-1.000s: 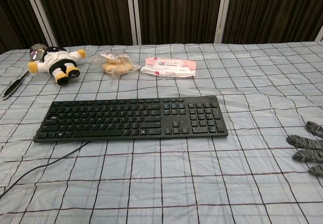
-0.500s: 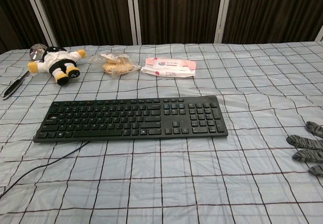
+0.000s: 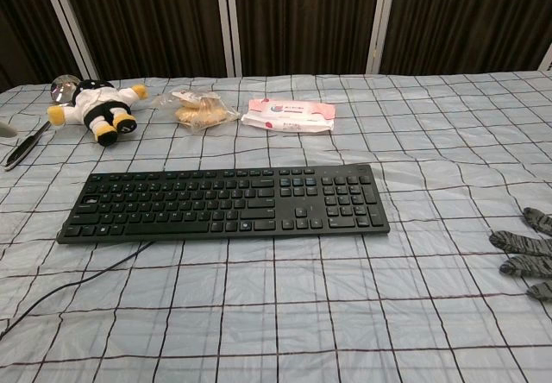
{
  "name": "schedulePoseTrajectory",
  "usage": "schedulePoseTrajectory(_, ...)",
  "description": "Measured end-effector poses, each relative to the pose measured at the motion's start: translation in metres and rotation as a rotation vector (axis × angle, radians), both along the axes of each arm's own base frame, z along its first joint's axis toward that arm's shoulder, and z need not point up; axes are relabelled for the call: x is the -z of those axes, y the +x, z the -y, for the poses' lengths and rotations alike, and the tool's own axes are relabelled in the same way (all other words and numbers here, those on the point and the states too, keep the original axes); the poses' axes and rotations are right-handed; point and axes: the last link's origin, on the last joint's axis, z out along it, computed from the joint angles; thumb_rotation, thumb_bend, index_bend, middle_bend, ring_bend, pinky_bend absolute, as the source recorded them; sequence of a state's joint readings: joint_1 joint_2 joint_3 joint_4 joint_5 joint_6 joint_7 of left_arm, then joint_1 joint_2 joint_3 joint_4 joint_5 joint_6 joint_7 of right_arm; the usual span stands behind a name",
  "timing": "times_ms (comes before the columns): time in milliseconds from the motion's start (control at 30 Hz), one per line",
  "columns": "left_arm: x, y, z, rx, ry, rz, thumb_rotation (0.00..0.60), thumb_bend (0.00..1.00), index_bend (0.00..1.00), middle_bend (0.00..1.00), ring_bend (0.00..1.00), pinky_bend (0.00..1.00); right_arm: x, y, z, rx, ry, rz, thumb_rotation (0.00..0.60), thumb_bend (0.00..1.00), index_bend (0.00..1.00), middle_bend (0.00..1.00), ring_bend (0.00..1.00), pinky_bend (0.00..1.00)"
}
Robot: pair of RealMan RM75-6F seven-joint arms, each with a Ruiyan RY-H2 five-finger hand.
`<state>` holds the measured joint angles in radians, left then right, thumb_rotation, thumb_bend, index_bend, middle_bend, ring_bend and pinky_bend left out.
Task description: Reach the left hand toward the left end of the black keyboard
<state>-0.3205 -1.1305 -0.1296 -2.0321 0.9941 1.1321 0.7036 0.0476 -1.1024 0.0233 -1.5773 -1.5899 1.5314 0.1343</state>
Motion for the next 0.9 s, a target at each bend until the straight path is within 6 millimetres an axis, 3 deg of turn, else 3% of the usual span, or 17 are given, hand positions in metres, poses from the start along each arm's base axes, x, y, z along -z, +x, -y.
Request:
schedulePoseTrajectory(400,0.029,0.024,-0.043,-0.062,-0.126,-0.081,0.600,1.00,0.00,0.92,0.81,0.63,0.000,0.000,0.000,0.004,-0.002,0.005,0.600,0.05,0.00,0.00,0.00,0.00)
schedulePoseTrajectory(900,0.066,0.023,-0.059,-0.111,-0.179,-0.162,0.600,1.00,0.00,0.92,0.81,0.63,-0.001,0.000,0.001,0.004,-0.006,0.013,0.600,0.05,0.00,0.00,0.00,0.00)
